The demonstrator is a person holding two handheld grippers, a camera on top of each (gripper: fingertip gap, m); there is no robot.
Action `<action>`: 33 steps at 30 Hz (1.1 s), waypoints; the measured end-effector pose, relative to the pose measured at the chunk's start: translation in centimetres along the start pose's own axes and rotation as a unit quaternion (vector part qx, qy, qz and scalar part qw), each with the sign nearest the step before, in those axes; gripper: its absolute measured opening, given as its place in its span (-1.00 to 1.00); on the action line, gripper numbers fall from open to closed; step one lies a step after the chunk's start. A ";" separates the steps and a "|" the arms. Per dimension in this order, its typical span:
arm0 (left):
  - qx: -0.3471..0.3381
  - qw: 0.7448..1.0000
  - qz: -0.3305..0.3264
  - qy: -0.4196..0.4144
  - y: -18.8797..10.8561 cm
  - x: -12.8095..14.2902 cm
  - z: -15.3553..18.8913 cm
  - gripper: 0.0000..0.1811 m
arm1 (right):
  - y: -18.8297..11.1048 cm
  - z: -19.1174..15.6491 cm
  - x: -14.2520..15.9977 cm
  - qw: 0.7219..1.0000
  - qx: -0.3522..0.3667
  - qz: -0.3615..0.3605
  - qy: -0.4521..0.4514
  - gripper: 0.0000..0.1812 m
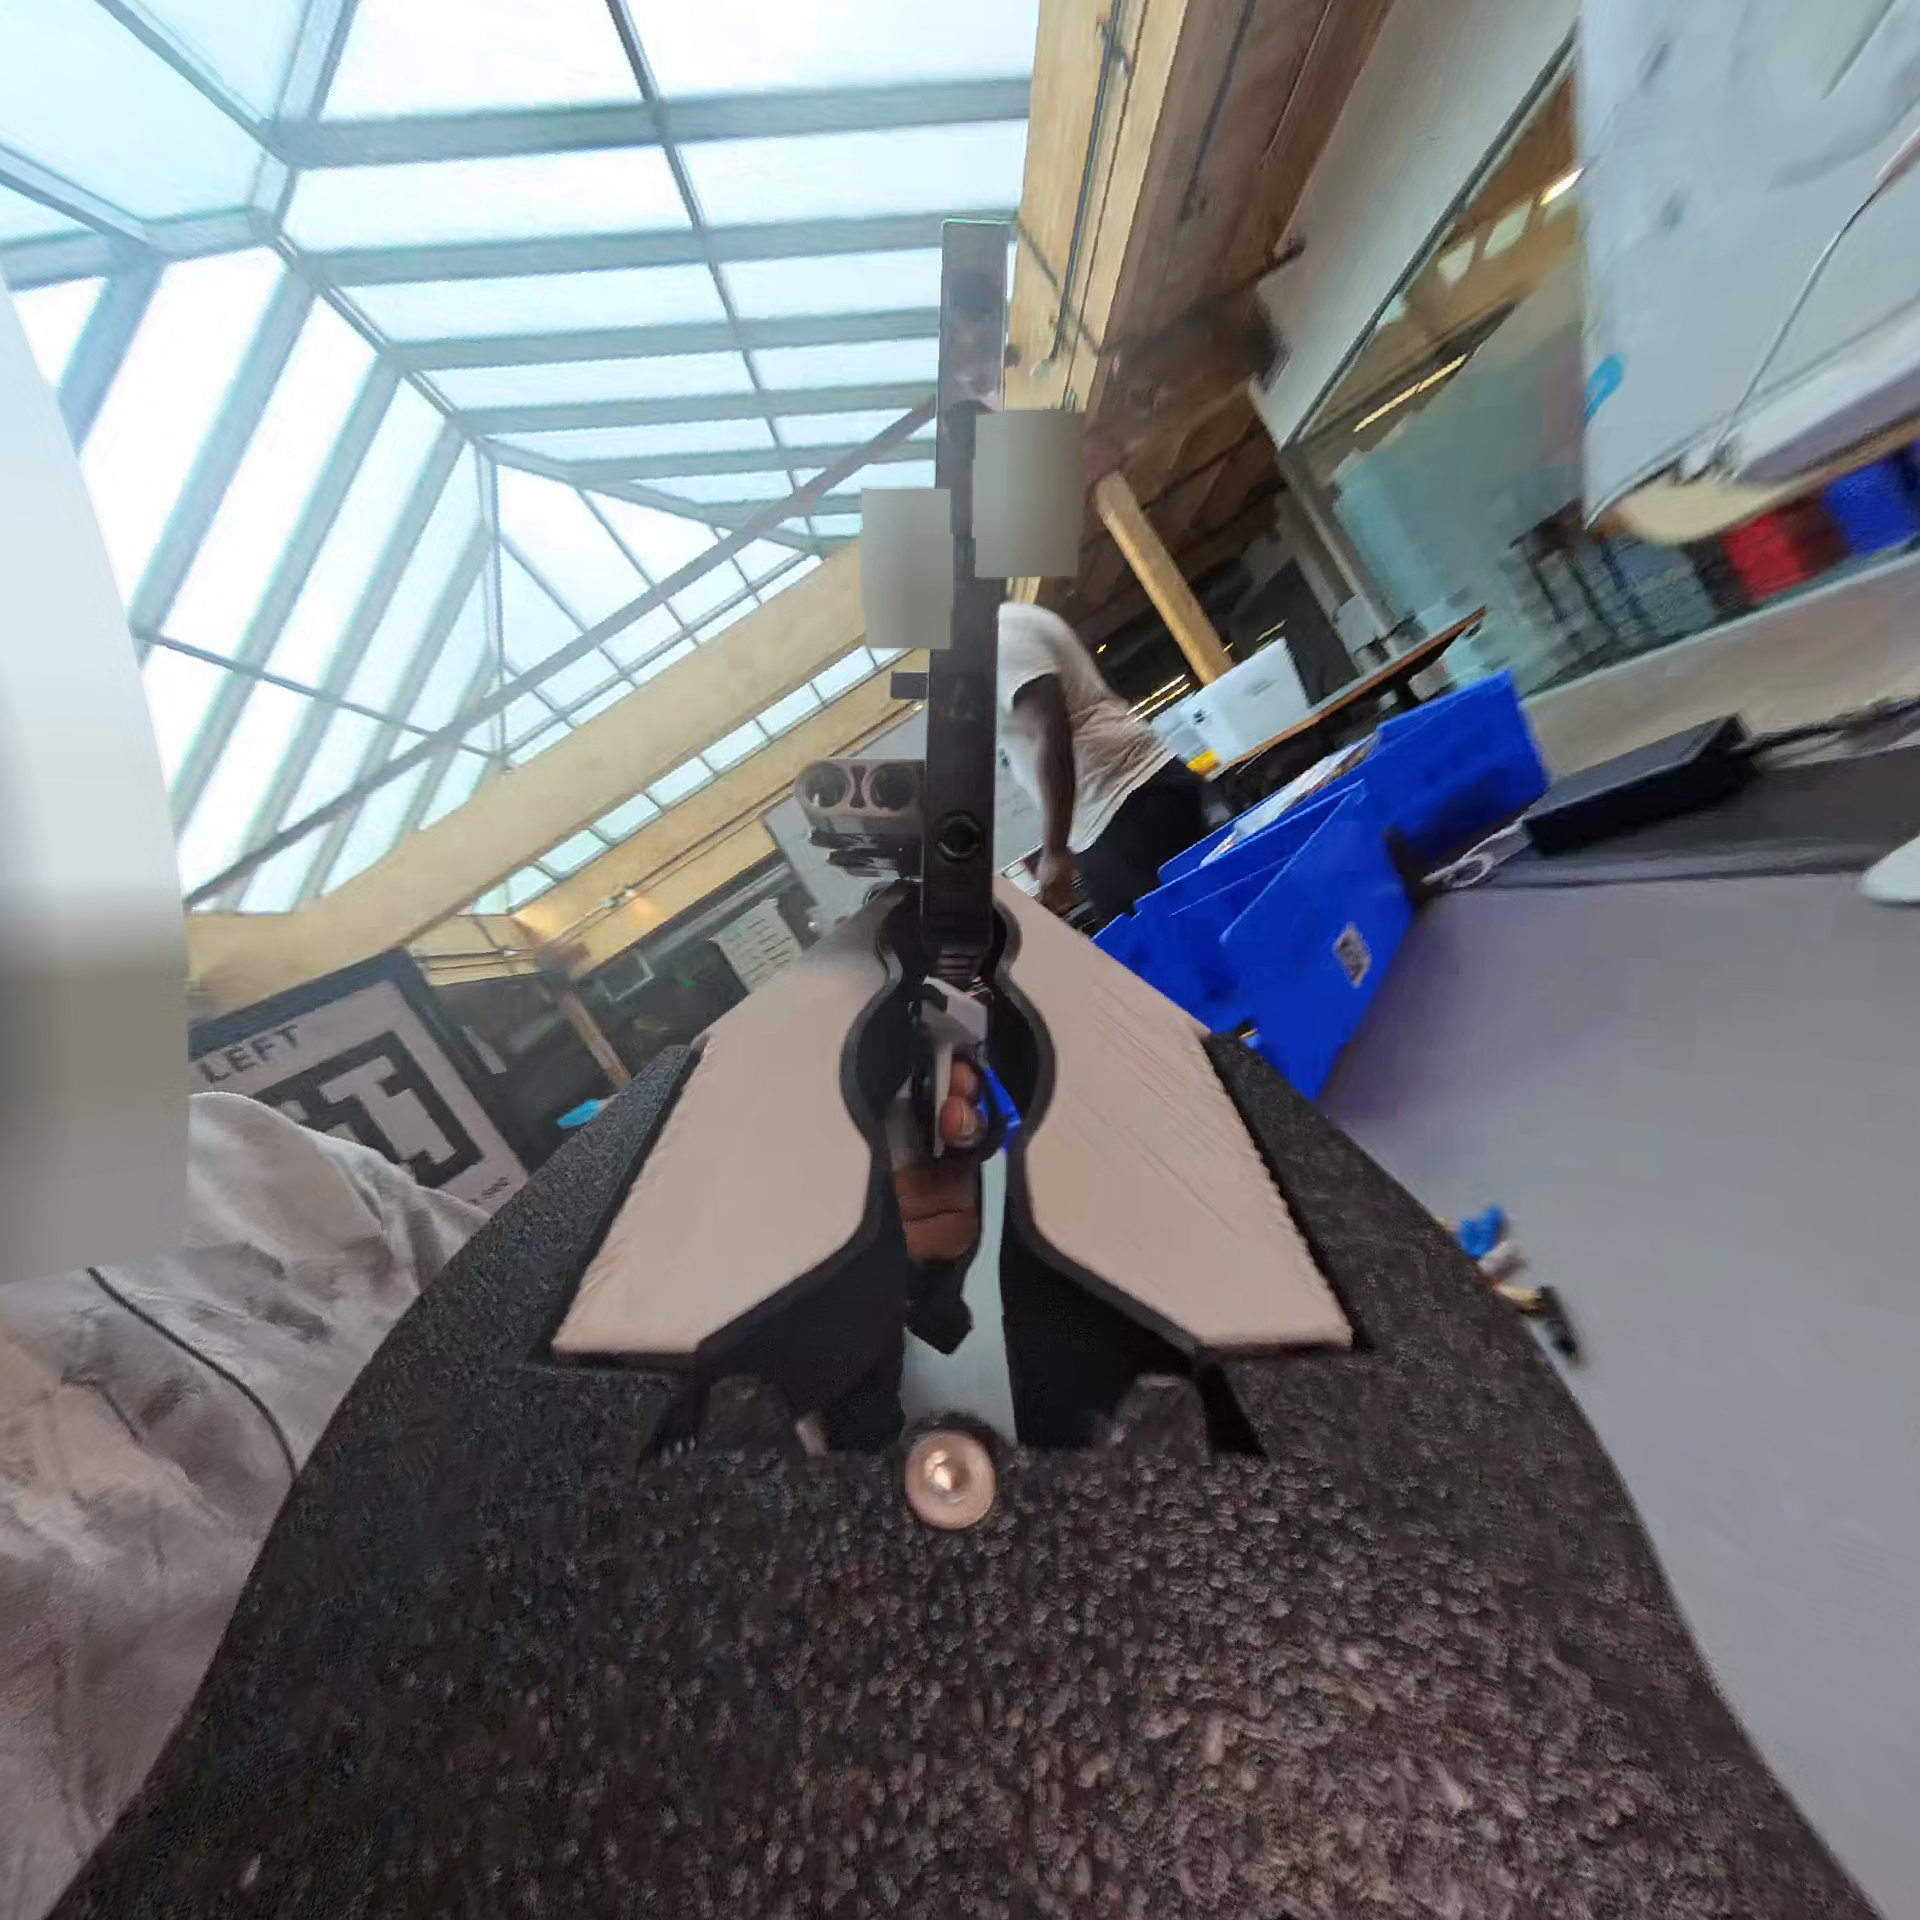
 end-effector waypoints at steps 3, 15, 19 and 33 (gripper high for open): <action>-0.021 1.000 -0.014 0.019 -0.8 0.1 -0.9 -1.00 | 0.2 -2.0 2.7 0.993 -0.003 -0.068 -0.094 -0.92; 0.039 0.998 -0.054 0.021 2.9 2.2 1.5 -0.91 | 2.0 -3.0 7.1 0.986 -0.049 -0.150 -0.042 -0.91; 0.035 0.997 -0.062 0.028 3.0 2.5 1.5 -0.96 | 2.1 -2.9 7.5 0.985 -0.043 -0.159 -0.054 -0.91; 0.015 0.997 -0.067 0.017 2.6 2.9 0.8 -0.98 | 2.1 -2.4 7.3 0.990 -0.024 -0.132 -0.041 -0.92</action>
Point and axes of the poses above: each gripper's, where its closed fingertips meet, y out along the fingers, x out of its underside, z = x × y across the jaws, the point moved 1 cm from there along -y, back along the fingers, and after that the axes turned 4 degrees about x, right-handed, at the moved point
